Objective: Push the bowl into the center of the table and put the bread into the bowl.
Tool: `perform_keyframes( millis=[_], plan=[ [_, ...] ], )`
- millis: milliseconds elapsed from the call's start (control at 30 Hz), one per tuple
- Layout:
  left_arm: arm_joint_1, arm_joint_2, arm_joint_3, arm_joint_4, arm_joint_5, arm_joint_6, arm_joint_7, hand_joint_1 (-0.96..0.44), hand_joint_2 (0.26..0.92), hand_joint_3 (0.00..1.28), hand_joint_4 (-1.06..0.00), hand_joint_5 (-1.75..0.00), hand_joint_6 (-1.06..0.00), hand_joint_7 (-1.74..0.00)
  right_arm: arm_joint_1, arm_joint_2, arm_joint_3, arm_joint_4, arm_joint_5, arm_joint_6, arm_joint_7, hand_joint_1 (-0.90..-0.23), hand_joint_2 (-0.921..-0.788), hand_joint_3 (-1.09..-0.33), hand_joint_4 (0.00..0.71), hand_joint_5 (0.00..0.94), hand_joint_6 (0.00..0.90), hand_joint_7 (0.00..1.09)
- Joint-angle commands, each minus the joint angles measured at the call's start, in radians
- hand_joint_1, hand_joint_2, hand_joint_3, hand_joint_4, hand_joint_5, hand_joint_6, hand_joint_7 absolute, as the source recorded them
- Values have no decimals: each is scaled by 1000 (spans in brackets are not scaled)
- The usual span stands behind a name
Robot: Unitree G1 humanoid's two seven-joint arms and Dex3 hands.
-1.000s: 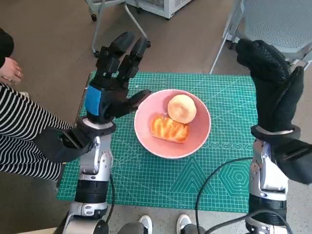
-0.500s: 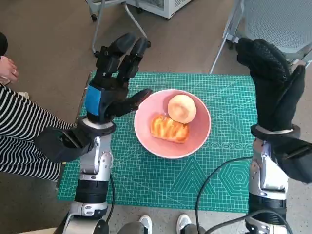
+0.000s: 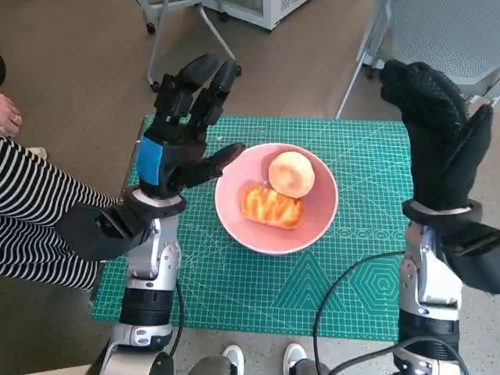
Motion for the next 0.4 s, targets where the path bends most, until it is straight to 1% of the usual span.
perform_keyframes(
  millis=[33,100,400],
  plan=[
    [11,4,-7,-19,-1,4,-1,-37,919,254,-236,-22,1,-703,37,-1,-7,-10,7,14,0,-695,-921,-670,211,0,147,521],
    [13,3,-9,-20,-1,3,-2,-38,919,256,-238,-22,1,-702,40,2,-9,-10,6,13,-2,-695,-921,-670,209,0,144,520],
    [14,2,-10,-30,-3,9,1,-39,917,264,-252,-29,1,-701,42,15,-6,-2,-17,3,-22,-691,-921,-673,206,0,140,520]
  ],
)
